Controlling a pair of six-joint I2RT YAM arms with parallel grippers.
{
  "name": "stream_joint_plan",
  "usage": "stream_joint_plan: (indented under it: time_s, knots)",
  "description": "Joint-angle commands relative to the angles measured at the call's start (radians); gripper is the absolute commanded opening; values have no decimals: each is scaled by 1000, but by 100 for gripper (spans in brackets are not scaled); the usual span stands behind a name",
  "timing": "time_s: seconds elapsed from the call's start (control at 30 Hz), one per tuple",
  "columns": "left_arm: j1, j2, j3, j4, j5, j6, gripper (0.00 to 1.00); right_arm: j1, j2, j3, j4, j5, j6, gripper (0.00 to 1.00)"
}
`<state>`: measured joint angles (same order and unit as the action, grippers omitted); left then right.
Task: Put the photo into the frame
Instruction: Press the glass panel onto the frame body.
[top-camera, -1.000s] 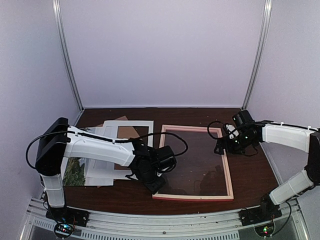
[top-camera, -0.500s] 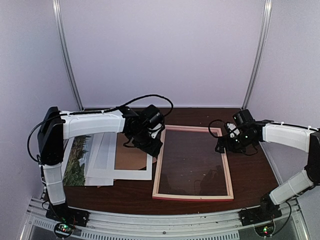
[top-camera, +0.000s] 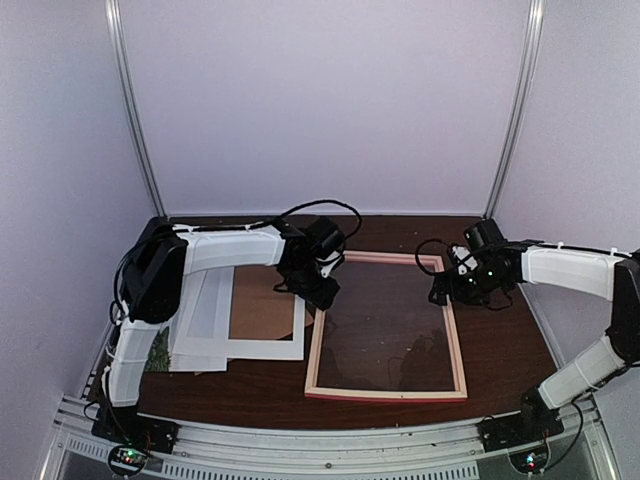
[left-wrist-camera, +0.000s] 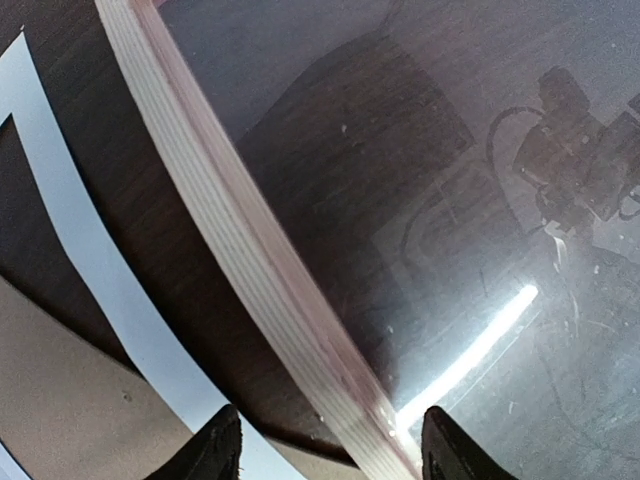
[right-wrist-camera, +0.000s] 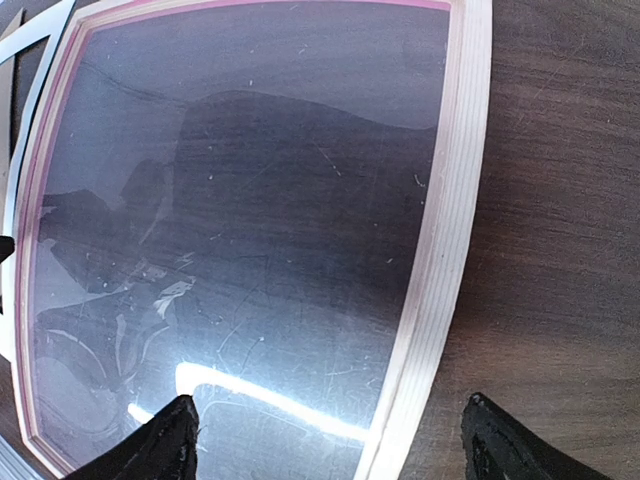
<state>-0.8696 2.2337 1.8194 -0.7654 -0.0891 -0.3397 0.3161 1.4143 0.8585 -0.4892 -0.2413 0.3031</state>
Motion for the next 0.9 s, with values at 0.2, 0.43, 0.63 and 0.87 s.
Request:
stream_joint_plan:
  time_s: [0.2,0.43,0.63,0.87]
  knots:
    - [4,97,94,-15,-92,39,61,-6,-3,-10,20,32,8,90]
    - [13,144,136,-14,-128,35,60,-6,-10,-12,11,40,5,90]
    - [30,192,196,-13,-139,30,60,-8,-10,-16,8,45,1,90]
    - [58,236,255,5,-156,18,60,-8,0,-19,9,47,2,90]
